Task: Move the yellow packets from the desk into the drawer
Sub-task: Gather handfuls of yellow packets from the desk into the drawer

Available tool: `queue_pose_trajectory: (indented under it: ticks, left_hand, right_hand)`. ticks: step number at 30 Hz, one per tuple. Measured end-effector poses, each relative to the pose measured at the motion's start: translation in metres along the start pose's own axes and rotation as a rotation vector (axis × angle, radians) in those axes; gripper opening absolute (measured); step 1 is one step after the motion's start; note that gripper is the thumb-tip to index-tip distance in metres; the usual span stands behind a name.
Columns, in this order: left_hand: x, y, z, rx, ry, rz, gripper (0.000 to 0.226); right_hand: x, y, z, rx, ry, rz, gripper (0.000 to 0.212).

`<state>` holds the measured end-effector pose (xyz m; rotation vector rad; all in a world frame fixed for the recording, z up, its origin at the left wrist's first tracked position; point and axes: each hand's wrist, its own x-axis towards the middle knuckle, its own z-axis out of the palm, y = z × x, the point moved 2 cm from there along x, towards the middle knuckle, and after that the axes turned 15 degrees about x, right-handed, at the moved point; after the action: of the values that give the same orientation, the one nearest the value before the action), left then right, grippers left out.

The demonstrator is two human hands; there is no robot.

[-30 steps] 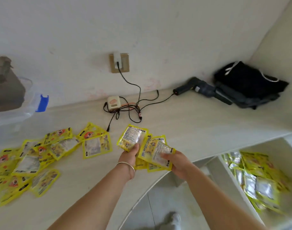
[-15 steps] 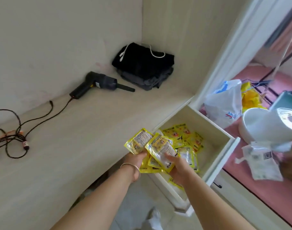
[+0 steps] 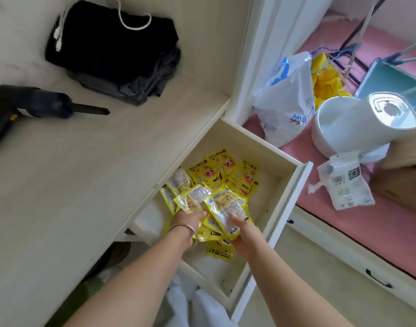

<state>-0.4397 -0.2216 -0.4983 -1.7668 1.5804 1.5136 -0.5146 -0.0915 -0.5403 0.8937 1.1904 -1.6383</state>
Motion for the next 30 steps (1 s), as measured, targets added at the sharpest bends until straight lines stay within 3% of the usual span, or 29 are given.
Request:
queue_pose_trajectory:
  ticks: [2,14,21,24,30]
  left_hand:
    - [0.013,0.004,0.006,0.011,-0.013,-0.025,0.069]
    - [0.08,0.011,0.035,-0.092,-0.05,-0.146,0.066]
    - [0.089,0.016,0.044,-0.201,-0.093,-0.074,0.082]
    - [0.091,0.014,0.042,-0.187,-0.094,-0.042,0.079]
    - [0.061,0.018,0.022,-0.05,0.036,0.082,0.072]
  right_hand:
    - [0.01,-0.003,0.001,0.027,0.052,-0.013,0.064]
    - [0.058,-0.018,0.017,0.096,0.235,-0.029,0.084]
    - [0.059,-0.028,0.029,0.16,0.243,-0.081,0.066]
    - [0.05,-0.03,0.031,0.148,0.234,-0.099,0.061]
    - [0.024,-0.029,0.038,-0.207,0.363,-0.168,0.053]
